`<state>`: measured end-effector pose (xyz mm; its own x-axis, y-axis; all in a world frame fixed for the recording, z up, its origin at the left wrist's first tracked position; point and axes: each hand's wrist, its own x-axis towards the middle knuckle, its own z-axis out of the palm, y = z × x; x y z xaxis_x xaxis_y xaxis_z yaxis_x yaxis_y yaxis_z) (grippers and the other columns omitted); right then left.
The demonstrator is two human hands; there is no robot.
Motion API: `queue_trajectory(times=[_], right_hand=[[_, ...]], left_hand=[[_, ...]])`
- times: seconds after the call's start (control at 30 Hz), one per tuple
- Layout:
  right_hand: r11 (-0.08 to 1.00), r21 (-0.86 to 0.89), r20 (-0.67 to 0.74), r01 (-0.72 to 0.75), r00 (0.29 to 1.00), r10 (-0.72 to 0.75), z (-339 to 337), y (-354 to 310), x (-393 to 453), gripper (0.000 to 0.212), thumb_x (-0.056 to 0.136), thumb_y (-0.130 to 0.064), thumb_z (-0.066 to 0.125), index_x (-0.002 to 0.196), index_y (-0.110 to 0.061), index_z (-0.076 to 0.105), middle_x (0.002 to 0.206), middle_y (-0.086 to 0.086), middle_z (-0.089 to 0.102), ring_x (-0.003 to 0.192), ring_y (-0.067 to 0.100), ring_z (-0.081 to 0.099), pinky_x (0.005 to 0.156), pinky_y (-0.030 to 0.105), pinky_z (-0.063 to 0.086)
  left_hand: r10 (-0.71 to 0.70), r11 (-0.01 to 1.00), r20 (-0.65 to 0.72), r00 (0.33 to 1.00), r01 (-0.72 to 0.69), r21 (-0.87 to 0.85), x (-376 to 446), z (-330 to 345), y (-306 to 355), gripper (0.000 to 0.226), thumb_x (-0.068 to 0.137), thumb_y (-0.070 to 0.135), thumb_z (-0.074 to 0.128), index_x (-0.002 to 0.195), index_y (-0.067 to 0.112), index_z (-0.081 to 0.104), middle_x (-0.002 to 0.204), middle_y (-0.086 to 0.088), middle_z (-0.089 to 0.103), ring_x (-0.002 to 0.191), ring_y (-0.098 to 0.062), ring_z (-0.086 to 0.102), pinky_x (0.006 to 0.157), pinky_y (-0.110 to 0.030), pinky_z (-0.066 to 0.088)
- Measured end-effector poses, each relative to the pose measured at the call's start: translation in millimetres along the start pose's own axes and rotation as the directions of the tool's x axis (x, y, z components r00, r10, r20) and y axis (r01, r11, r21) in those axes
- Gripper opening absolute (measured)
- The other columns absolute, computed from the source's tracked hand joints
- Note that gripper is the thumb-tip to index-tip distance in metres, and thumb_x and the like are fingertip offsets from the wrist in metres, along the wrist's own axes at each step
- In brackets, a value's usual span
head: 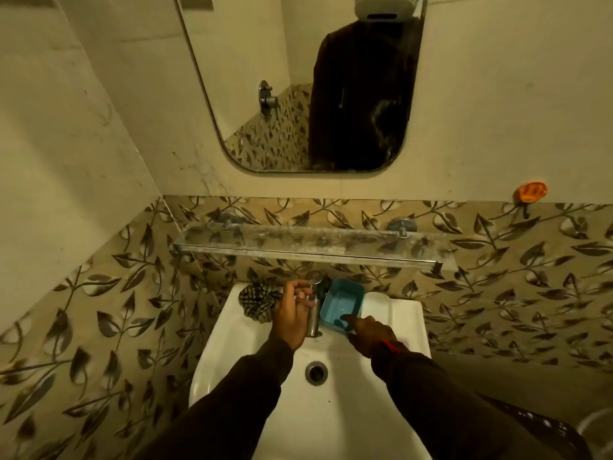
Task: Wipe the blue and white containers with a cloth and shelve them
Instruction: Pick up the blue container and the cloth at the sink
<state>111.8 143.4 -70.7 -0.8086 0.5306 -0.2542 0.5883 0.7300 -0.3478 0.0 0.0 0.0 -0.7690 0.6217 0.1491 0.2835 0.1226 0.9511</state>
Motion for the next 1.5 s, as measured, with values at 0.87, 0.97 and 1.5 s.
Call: queue_trajectory(times=[0.87,0.97,1.5], right_hand=[[0.831,0.304,-0.271,0.465,0.879,-0.393,-15,-11,-117,0.025,0.095,-0.038,0.052,0.110,-0.026,0.068,0.107,-0.006,0.073,0.097,0.008,0.065,0.084,0.023,0.051],[0.813,0.197,-0.232,0.548,0.832,-0.504,-15,-30,-116,0.026,0.097,-0.039,0.044,0.113,-0.030,0.064,0.109,-0.004,0.071,0.098,0.013,0.063,0.084,0.026,0.050],[0.847,0.345,-0.195,0.405,0.913,-0.358,-4,-175,24,0.050,0.093,-0.025,0.054,0.140,-0.020,0.038,0.137,0.011,0.049,0.122,0.027,0.050,0.103,0.035,0.041]], left_hand=[[-0.537,0.525,0.408,0.738,0.672,-0.522,-52,4,13,0.079,0.090,0.077,0.033,0.121,0.016,0.073,0.123,-0.020,0.072,0.109,-0.036,0.069,0.094,-0.051,0.056],[-0.532,0.382,0.457,0.713,0.683,-0.622,-57,-16,11,0.080,0.085,0.076,0.045,0.120,0.010,0.074,0.116,-0.023,0.073,0.097,-0.038,0.073,0.080,-0.046,0.060],[-0.540,0.463,-0.002,0.842,0.295,-0.836,-69,-179,-13,0.036,0.095,0.040,0.048,0.096,0.018,0.077,0.085,-0.008,0.078,0.077,-0.026,0.072,0.067,-0.039,0.062]])
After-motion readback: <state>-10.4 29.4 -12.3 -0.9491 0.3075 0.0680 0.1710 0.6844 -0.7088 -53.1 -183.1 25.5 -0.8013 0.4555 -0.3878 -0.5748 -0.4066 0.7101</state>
